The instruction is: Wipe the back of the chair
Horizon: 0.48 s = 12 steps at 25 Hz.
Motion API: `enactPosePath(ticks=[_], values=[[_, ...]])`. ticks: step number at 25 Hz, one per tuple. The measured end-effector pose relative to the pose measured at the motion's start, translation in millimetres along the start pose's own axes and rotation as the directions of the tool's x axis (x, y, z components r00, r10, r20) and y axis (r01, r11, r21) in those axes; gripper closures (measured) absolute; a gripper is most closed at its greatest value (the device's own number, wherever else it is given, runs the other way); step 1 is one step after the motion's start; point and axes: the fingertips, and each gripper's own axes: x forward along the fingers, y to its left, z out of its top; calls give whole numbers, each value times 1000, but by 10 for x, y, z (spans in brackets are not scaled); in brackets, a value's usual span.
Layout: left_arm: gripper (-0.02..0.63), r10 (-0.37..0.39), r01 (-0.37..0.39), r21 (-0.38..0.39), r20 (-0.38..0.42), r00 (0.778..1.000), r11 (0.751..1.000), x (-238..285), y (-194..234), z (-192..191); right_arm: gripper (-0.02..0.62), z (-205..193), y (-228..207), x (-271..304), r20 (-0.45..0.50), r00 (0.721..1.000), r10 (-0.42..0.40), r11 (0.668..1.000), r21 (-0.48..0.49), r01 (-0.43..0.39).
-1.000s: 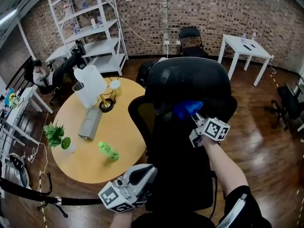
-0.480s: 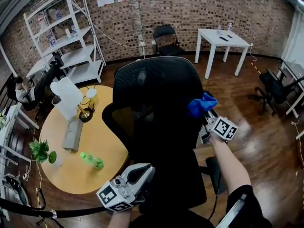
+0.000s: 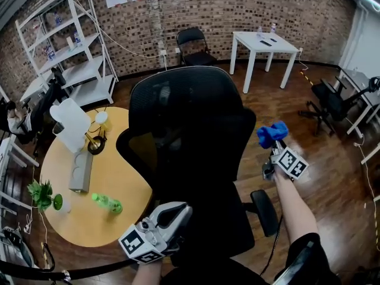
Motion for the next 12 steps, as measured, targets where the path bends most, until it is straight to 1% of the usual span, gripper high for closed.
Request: enactPosePath(ticks=[2,4,7,10,12], values=[[614,3,-3,-6,3,1000,1000,-60,5,2,541,-41,-61,-69,14,998,-56,998,0,56],[614,12,-12,-8,6,1000,1000,-121,-10,14,541,-199,14,-57,-13,999,-53,999,2,53],[614,34,-34,0,14,999,999,-237,-11,79,541,-577,368,93,-91,996,18,1000,-10,-19],[614,68,-68,14,20,998,998,-404,21,151,541,-1061,860,267,-184,977,106,993,-23,-112],[614,92,-93,22,27,995,995,-508,36,192,541,-1301,1153,332,-218,964,150,987,-24,-159]])
